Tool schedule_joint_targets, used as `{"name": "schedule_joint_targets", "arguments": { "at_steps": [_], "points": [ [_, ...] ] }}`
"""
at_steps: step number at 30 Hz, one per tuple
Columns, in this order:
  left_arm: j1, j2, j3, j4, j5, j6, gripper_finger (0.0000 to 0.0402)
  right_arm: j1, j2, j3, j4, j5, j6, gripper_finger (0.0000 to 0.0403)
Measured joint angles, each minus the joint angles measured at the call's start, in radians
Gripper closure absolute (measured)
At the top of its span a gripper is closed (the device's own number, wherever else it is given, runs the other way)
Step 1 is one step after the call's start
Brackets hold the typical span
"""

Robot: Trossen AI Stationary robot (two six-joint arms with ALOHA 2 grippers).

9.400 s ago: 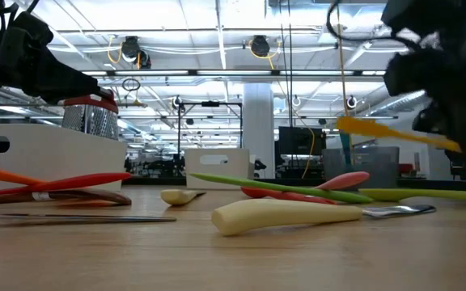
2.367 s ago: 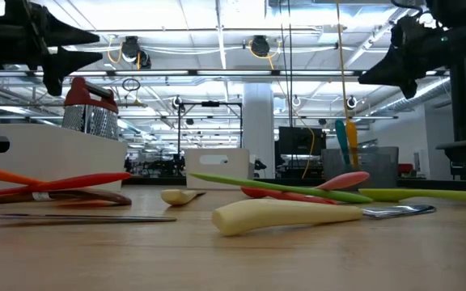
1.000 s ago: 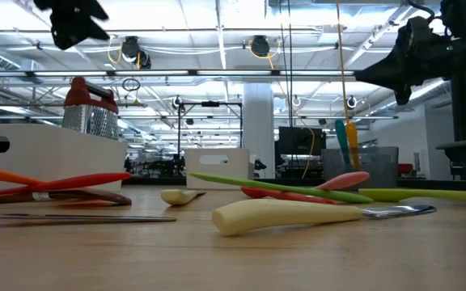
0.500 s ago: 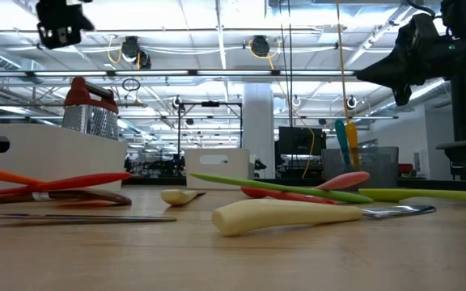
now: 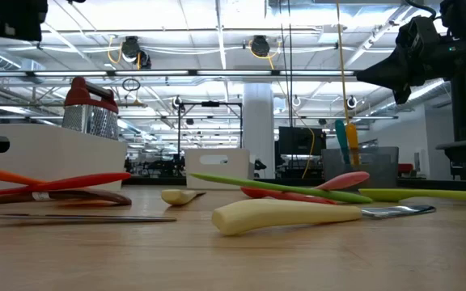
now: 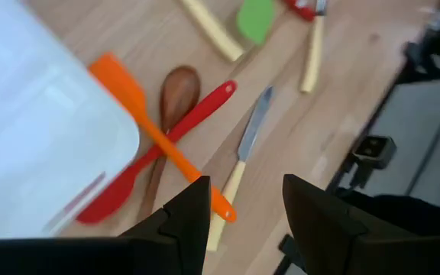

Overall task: Pick & Place Kitchen Items
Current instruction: Put the orange spatula into the black bin

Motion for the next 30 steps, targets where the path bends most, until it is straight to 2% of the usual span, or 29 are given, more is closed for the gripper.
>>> {"name": "schedule_joint_targets", "arguments": {
  "at_steps": [7, 13, 17, 30],
  "points": [
    [-0.017, 0.18, 0.126, -0.051, 0.072, -0.246, 0.0231, 0.0, 0.0, 0.0, 0.0, -0.001, 0.0, 0.0399],
    [-0.053, 0.28, 0.139, -0.044, 0.159, -0.451, 0.0231, 0.0, 0.0, 0.0, 0.0, -0.001, 0.0, 0.0399],
    [-0.082, 0.318, 0.139, -0.04, 0.197, -0.52, 0.0231, 0.0, 0.0, 0.0, 0.0, -0.001, 0.0, 0.0399],
    [-0.109, 0.341, 0.139, -0.038, 0.173, -0.62, 0.0231, 0.0, 0.0, 0.0, 0.0, -0.001, -0.019, 0.0399]
  ]
}}
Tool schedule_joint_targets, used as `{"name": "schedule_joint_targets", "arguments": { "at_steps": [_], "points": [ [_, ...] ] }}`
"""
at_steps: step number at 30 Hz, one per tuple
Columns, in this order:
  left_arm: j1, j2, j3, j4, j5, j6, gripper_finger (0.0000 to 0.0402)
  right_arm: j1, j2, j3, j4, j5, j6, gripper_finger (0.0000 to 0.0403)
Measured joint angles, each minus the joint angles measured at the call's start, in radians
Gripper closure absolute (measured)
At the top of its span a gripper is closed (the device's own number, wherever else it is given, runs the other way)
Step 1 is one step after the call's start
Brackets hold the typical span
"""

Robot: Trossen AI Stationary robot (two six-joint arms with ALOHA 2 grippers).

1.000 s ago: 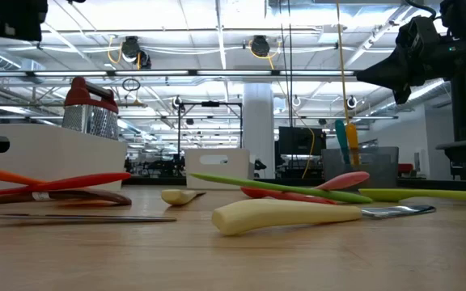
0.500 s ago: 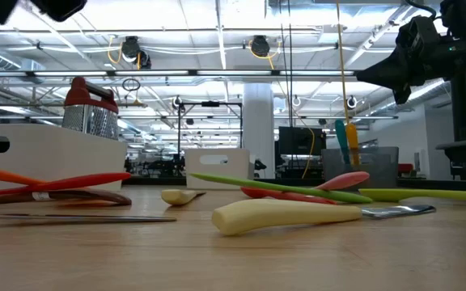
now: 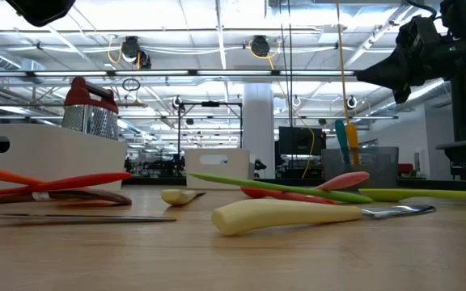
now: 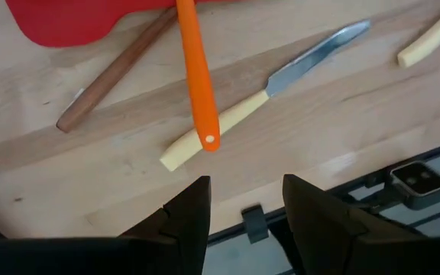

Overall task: Pick & Place Kitchen Items
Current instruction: Put the orange spatula into the black bin

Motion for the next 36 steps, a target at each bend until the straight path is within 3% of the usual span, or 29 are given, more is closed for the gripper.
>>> {"name": "schedule_joint_targets", "arguments": {
  "at_steps": [6, 18, 36],
  "points": [
    [0.0, 0.0, 0.0, 0.001, -0.049, -0.011, 0.0231, 0.0, 0.0, 0.0, 0.0, 0.0, 0.0, 0.0399],
    [0.001, 0.063, 0.0, 0.008, 0.013, -0.076, 0.0231, 0.0, 0.0, 0.0, 0.0, 0.0, 0.0, 0.0399],
    [0.026, 0.183, 0.0, 0.006, -0.012, -0.062, 0.0231, 0.0, 0.0, 0.0, 0.0, 0.0, 0.0, 0.0399]
  ]
}}
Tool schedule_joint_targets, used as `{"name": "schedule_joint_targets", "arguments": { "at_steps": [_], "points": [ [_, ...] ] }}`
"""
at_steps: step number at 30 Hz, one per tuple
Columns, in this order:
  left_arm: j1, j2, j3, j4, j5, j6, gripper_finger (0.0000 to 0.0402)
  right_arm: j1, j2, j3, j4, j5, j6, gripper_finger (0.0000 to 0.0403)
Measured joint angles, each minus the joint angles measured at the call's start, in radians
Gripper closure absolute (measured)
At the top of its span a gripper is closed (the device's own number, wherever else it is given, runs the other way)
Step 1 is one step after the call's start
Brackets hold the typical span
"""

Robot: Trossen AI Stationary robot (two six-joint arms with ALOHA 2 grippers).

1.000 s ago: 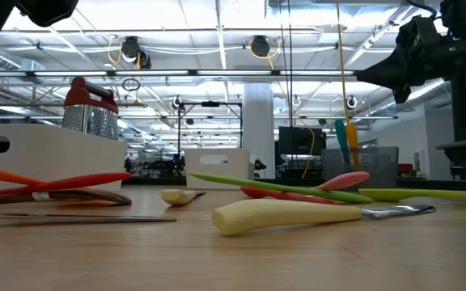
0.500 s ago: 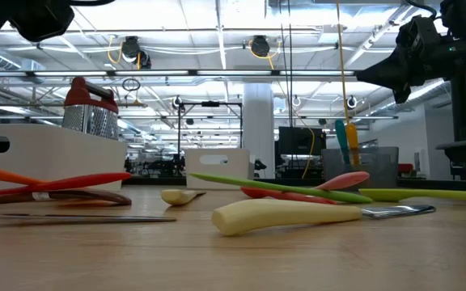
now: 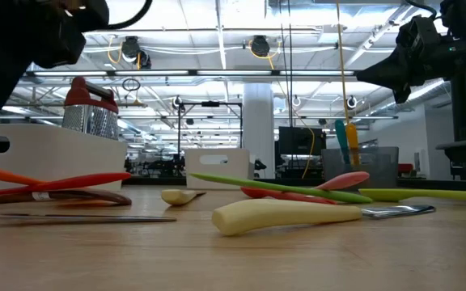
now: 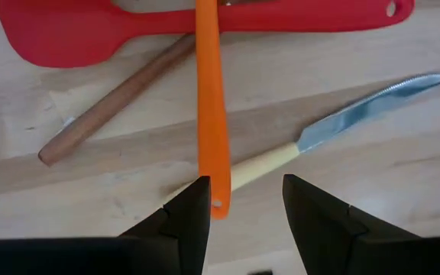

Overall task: Pick & Place Kitchen Items
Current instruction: Put the orange spatula into the black bin

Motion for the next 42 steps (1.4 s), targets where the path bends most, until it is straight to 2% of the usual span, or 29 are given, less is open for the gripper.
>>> {"name": "schedule_joint_targets", "arguments": {
  "at_steps": [14, 35, 42],
  "points": [
    [0.008, 0.06, 0.0, -0.026, 0.002, -0.017, 0.0231, 0.0, 0.0, 0.0, 0.0, 0.0, 0.0, 0.0399],
    [0.027, 0.138, 0.0, -0.067, 0.089, 0.014, 0.0231, 0.0, 0.0, 0.0, 0.003, 0.0, 0.0, 0.0399],
    [0.028, 0.143, 0.0, -0.068, 0.089, 0.033, 0.0232, 0.0, 0.0, 0.0, 0.003, 0.0, 0.0, 0.0399]
  ]
}}
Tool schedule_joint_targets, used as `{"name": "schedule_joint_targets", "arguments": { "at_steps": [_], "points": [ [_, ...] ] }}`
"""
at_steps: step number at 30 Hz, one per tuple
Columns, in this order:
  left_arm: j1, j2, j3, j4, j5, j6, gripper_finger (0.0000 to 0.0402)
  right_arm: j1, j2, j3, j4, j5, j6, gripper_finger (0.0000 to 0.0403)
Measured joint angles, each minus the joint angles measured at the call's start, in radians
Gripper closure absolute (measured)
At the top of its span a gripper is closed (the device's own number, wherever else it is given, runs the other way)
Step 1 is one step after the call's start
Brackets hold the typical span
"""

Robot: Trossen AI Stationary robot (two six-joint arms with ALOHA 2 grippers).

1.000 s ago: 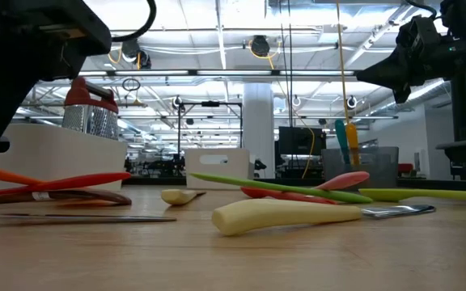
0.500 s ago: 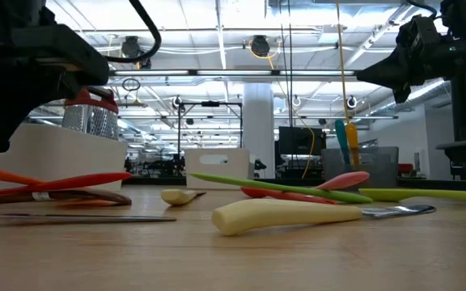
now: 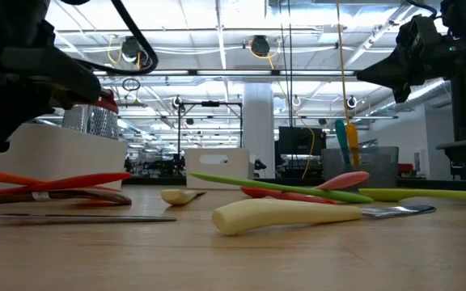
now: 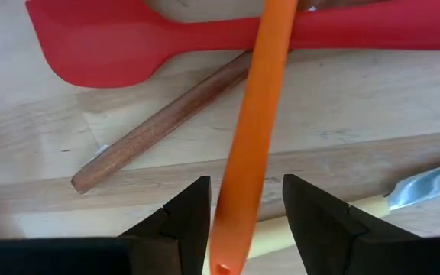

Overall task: Pick & Place Kitchen Items
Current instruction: Put the orange spatula into the black bin

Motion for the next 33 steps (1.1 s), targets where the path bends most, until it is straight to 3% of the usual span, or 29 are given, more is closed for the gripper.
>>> {"name": "schedule_joint_targets", "arguments": {
  "at_steps": [6, 14, 18, 33],
  "points": [
    [0.0, 0.0, 0.0, 0.0, 0.0, 0.0, 0.0249, 0.0, 0.0, 0.0, 0.0, 0.001, 0.0, 0.0399],
    [0.0, 0.0, 0.0, 0.002, -0.002, 0.032, 0.0359, 0.0, 0.0, 0.0, 0.0, 0.002, 0.0, 0.0399],
    [0.0, 0.0, 0.0, 0.002, -0.002, 0.05, 0.0388, 0.0, 0.0, 0.0, 0.0, 0.003, 0.0, 0.0399],
    [0.003, 0.0, 0.0, 0.004, -0.007, 0.106, 0.0389, 0.0, 0.0, 0.0, 0.0, 0.003, -0.008, 0.0399]
  ]
}}
